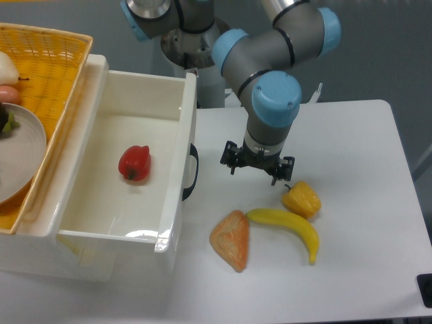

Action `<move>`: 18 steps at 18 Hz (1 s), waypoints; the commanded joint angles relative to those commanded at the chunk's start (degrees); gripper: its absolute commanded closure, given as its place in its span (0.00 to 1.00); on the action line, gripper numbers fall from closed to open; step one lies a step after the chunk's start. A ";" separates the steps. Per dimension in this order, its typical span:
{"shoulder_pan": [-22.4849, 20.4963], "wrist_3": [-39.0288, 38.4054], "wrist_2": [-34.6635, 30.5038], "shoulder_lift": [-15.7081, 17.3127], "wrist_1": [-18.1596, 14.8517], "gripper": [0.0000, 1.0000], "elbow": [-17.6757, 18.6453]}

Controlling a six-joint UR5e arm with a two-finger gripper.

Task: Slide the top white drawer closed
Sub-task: 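Lower the gripper beside the drawer front near its black handle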

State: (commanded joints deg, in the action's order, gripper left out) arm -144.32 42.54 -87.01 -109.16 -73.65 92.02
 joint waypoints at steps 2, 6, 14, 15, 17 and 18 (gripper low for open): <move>0.00 -0.09 0.70 -0.52 -0.09 0.00 0.09; -0.26 -3.51 6.06 -1.58 -0.35 0.00 0.17; 0.26 -3.69 7.29 -3.16 -0.44 0.00 0.00; 0.35 -3.78 7.99 -3.17 -0.44 0.00 0.09; 0.44 -4.91 8.61 -3.08 -0.44 0.00 0.26; 0.87 -5.79 8.61 -2.99 -0.53 0.00 0.26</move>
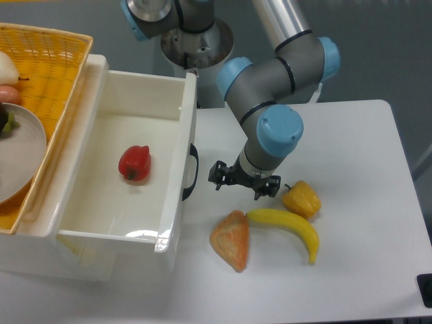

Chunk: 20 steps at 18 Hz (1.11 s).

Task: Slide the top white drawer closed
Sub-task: 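Lower the gripper beside the drawer front near its black handle, then push the drawer front with the gripper, sliding the drawer inward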

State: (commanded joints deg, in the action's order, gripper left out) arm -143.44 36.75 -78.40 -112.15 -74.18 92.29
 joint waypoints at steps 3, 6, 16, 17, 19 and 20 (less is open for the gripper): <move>0.79 -0.45 0.00 0.00 -0.09 0.00 0.00; 0.97 -0.45 0.26 -0.09 -0.44 0.00 0.00; 1.06 -0.36 2.37 -0.17 -0.70 0.00 0.26; 1.06 -0.36 2.46 -0.09 -0.70 0.00 0.26; 1.15 -0.36 2.72 0.09 -1.49 0.00 0.35; 1.23 -0.36 3.07 0.18 -1.58 0.00 0.35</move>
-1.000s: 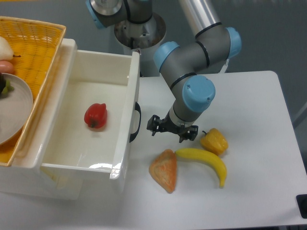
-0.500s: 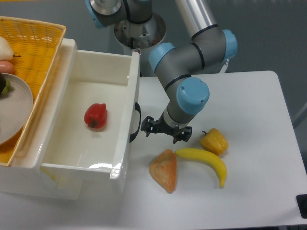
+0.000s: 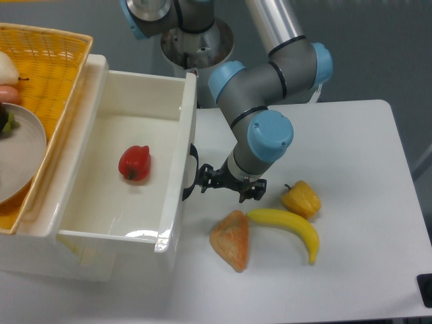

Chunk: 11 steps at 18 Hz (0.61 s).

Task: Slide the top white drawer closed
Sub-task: 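Push the drawer front with the gripper, sliding the drawer inward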

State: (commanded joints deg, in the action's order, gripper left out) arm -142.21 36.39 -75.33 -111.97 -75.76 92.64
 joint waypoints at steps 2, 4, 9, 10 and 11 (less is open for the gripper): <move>0.26 0.00 0.27 0.26 0.00 0.00 -0.09; 0.26 0.00 0.27 0.35 -0.09 0.00 -0.09; 1.05 -0.09 0.35 0.53 -0.09 0.00 -0.09; 1.23 -0.35 0.36 0.62 -0.09 0.00 -0.09; 1.49 -0.79 0.36 0.62 -0.09 0.00 -0.09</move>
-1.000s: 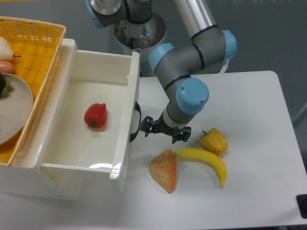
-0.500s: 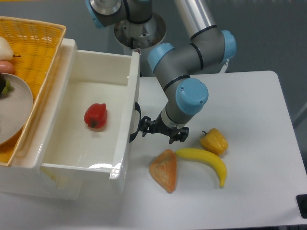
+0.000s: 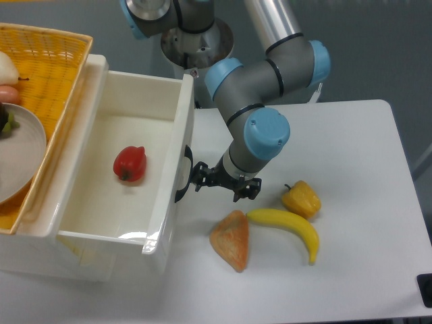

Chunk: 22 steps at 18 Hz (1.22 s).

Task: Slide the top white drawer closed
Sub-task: 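Push the drawer front with the gripper, sliding the drawer inward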

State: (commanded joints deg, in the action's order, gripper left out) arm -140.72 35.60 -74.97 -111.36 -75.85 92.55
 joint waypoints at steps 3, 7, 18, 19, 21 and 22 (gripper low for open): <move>1.40 -0.18 -0.18 0.00 0.00 0.00 -0.09; 2.11 -0.79 -0.09 0.09 0.00 0.00 -0.09; 4.13 -1.15 0.00 1.23 -0.79 0.00 -0.26; 4.22 -1.32 0.00 1.23 -1.05 0.00 -0.26; 4.57 -1.41 0.00 1.32 -1.23 0.00 -0.18; 4.83 -1.41 0.00 1.41 -1.23 0.00 -0.26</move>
State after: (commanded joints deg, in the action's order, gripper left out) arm -135.88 34.19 -74.97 -109.95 -77.08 92.29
